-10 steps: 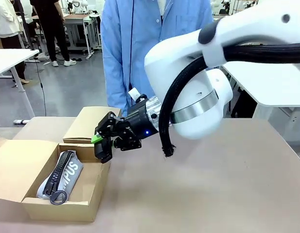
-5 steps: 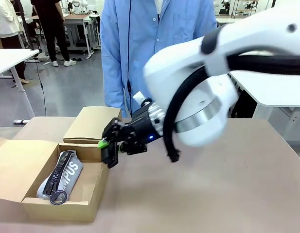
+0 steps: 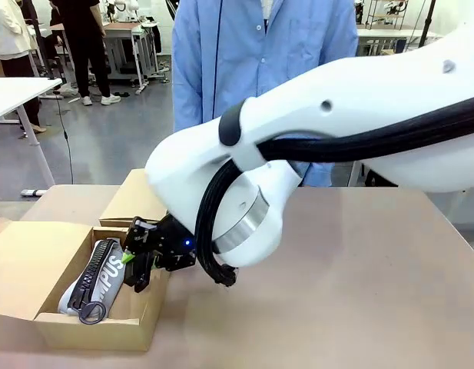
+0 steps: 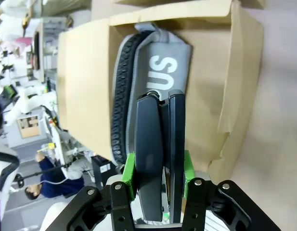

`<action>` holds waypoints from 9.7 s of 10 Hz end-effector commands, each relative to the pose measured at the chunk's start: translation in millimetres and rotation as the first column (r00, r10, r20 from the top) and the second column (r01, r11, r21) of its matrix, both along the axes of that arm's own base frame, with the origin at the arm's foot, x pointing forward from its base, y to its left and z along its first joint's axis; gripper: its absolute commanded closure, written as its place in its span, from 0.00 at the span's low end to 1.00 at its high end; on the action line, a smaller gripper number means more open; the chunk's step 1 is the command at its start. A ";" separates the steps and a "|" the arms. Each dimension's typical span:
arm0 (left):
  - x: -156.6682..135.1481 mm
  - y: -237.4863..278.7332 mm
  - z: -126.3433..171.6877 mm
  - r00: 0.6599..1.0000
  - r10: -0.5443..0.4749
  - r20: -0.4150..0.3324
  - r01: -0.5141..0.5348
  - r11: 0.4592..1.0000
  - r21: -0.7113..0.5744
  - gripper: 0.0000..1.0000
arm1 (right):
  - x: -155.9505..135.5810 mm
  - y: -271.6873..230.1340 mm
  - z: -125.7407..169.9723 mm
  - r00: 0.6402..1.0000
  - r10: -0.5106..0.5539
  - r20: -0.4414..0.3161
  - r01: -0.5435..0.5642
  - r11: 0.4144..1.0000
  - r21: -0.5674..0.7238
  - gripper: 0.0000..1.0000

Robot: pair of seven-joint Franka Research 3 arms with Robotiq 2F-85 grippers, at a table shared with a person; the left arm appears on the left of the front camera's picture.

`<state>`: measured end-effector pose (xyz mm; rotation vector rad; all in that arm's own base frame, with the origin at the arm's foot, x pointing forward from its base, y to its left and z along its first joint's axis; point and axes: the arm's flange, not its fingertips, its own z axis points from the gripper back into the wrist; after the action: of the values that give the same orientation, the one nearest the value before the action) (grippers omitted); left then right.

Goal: Place items inside the box.
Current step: Pick up a Pencil pouch or Stapler and place it inside the Mailer Box closest to the robot, then close the lid of the Mailer Box closest to the robot.

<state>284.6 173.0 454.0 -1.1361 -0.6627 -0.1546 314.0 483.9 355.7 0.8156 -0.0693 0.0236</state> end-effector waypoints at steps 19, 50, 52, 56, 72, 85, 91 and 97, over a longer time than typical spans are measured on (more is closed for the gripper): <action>-0.3 -1.1 0.1 1.000 0.001 0.030 0.000 1.000 -0.015 0.00 | 26.9 -215.3 48.2 0.930 0.289 -0.226 -0.225 0.935 0.273 0.00; -19.9 -2.2 39.4 0.839 -0.148 0.523 0.095 0.987 0.128 0.00 | -2.8 -501.5 -54.2 0.990 0.127 -0.054 -0.039 0.637 0.770 0.00; -23.1 -25.5 54.4 0.608 -0.363 0.706 0.131 0.923 0.362 0.00 | -2.8 -501.5 -54.2 0.990 0.127 -0.054 -0.039 0.637 0.770 0.00; -19.5 -31.1 71.5 0.750 -0.301 0.589 0.132 0.940 0.313 0.00 | -2.8 -501.5 -54.2 0.990 0.127 -0.054 -0.039 0.637 0.770 0.00; 19.7 84.5 -19.5 0.675 -0.684 0.275 0.114 0.465 0.878 0.00 | -2.8 -501.5 -54.2 0.990 0.127 -0.054 -0.039 0.637 0.770 0.00; 63.1 -3.0 -133.3 0.605 -0.790 0.094 0.426 0.422 0.801 0.00 | -2.8 -501.5 -54.2 0.990 0.127 -0.054 -0.039 0.637 0.770 0.00; 46.7 -33.4 -69.8 0.564 -0.691 0.452 0.285 0.676 0.679 0.00 | -2.8 -501.5 -54.2 0.990 0.127 -0.054 -0.039 0.637 0.770 0.00; 31.3 -114.4 -30.6 0.498 -0.651 0.573 0.337 0.754 0.564 0.00 | -2.8 -501.5 -54.2 0.990 0.127 -0.054 -0.039 0.637 0.770 0.00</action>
<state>325.2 83.6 425.6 -0.7727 -0.9353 -1.3037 310.1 -19.1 294.9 1.6870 0.0587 0.0533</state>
